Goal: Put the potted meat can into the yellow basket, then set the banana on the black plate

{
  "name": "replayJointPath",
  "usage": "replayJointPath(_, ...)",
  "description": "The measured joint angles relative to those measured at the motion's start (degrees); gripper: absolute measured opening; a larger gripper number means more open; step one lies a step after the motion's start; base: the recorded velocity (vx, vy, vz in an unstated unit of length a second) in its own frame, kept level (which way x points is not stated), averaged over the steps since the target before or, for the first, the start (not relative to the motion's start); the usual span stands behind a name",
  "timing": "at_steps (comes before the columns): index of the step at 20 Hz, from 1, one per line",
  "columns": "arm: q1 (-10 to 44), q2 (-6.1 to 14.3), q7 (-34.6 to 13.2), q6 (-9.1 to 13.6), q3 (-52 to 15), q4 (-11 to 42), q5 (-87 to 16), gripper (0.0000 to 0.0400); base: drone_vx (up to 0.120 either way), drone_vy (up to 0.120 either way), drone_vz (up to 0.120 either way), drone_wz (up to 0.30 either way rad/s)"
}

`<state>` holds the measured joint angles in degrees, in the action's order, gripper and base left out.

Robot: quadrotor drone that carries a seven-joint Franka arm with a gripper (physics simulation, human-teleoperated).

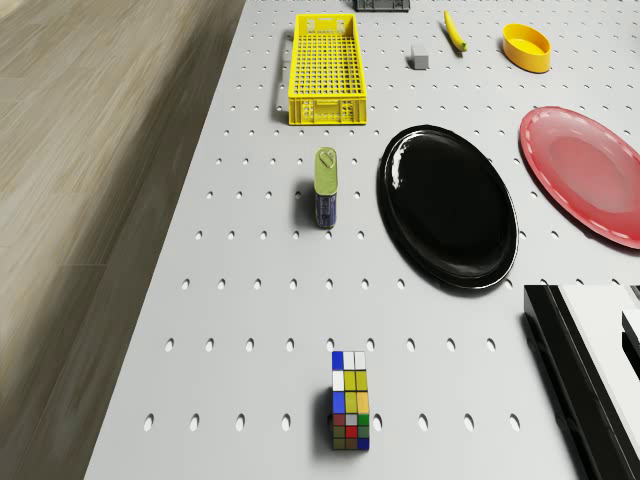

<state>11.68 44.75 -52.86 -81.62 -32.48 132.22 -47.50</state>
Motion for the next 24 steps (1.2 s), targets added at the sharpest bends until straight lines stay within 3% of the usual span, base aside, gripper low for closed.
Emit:
replayJointPath(4, 8.5, 3.3, -8.2, 0.4, -14.3, 14.7, -25.9, 0.0400, 0.120, 0.000, -0.060, 0.000)
replayJointPath(9, 23.5, 7.2, -20.7, 6.1, -27.0, 28.0, -51.1, 0.0400, 0.120, 0.000, -0.120, 0.000)
replayJointPath(13, 34.0, 9.9, -27.9, 11.0, -32.8, 31.9, -60.7, 0.0400, 0.120, 0.000, -0.120, 0.000)
replayJointPath(16, 39.2, 11.7, -31.3, 13.2, -35.4, 33.0, -64.0, 0.0400, 0.120, 0.000, -0.120, 0.000)
replayJointPath(24, 45.9, 15.3, -35.8, 14.8, -38.7, 33.7, -66.1, 0.0400, 0.120, 0.000, -0.120, 0.000)
